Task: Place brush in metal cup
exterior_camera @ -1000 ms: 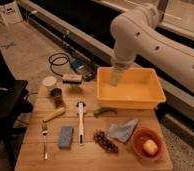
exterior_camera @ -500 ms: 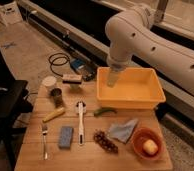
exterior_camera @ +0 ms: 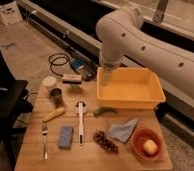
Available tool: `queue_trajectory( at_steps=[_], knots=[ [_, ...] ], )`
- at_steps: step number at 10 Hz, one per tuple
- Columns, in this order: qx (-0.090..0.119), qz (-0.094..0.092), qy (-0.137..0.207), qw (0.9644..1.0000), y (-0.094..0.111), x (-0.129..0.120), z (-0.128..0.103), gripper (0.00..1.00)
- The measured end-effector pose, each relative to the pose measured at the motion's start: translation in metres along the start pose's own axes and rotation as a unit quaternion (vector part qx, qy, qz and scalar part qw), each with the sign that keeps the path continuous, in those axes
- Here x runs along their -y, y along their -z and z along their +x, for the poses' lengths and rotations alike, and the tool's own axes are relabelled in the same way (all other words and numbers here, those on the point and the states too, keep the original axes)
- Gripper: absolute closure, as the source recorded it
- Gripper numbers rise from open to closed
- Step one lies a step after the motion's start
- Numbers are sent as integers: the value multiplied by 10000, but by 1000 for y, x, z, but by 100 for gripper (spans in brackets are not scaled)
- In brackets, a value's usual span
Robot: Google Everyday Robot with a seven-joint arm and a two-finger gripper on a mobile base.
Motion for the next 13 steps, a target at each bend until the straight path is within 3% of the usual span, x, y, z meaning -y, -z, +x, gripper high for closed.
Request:
queue_trajectory(
  at_steps=[3, 5, 8, 13],
  knots=[
    [212, -266, 355, 9988, -32, -29, -72, 30],
    [341, -475, 500, 9970, -56, -56, -104, 30],
    [351, -751, 605, 9947, -92, -95, -125, 30],
    [249, -1026, 491, 9932, -116, -117, -134, 30]
  ],
)
